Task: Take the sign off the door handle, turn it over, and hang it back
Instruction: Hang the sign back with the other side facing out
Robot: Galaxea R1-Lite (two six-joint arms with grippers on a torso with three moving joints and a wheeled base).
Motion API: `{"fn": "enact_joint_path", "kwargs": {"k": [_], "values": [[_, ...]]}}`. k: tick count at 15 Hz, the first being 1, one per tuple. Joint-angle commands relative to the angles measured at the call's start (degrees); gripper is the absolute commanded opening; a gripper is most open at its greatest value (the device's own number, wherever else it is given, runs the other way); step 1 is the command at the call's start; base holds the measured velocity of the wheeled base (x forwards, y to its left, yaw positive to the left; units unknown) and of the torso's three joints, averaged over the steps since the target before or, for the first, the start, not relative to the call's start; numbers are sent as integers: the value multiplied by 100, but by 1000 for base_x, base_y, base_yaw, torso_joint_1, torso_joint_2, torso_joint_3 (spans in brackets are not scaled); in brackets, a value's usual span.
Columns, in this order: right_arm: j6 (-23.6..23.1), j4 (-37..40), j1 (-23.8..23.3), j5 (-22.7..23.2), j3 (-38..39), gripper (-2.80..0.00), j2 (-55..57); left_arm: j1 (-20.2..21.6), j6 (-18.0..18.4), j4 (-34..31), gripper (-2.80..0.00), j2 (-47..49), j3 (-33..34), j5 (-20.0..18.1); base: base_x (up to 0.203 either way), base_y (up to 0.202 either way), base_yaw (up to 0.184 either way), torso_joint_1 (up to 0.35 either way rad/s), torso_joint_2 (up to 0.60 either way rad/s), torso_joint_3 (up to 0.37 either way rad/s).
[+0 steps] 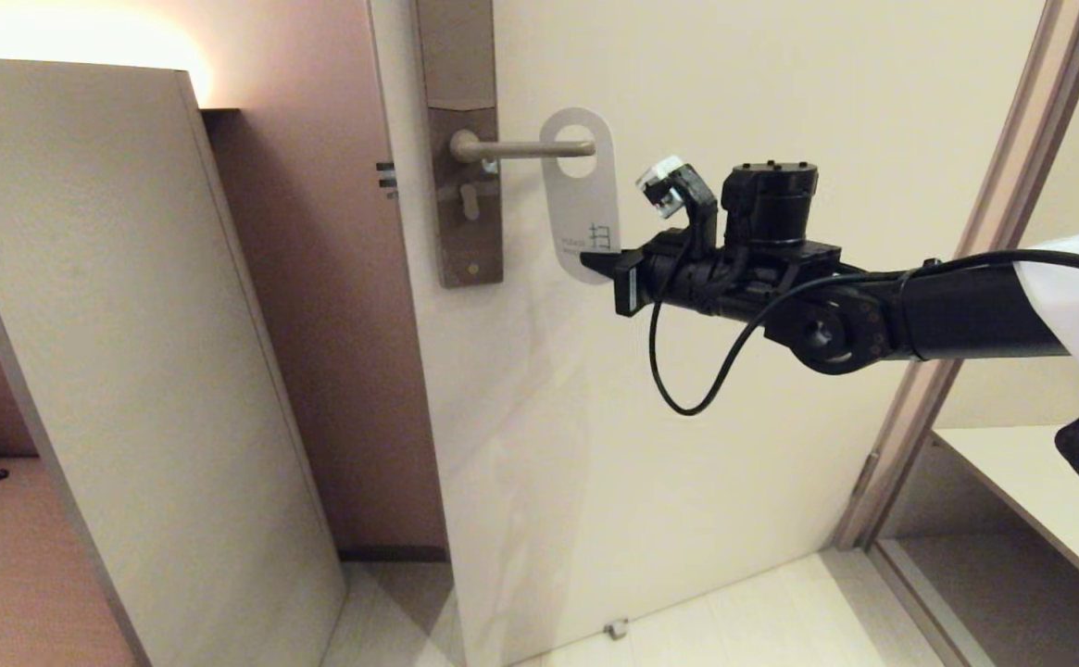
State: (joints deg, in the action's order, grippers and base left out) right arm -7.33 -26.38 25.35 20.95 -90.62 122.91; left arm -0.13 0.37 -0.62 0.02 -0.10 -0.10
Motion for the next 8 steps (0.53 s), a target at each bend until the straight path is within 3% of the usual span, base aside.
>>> {"fn": "enact_joint_path", "kwargs": {"k": [1, 8], "values": [[-3, -16, 181, -70, 1, -280, -21, -4, -2, 1, -280, -2, 1, 1, 0, 0, 0, 0, 0, 0], [-19, -25, 611, -428, -56, -280, 14, -4, -2, 1, -280, -2, 1, 1, 0, 0, 0, 0, 0, 0]]}}
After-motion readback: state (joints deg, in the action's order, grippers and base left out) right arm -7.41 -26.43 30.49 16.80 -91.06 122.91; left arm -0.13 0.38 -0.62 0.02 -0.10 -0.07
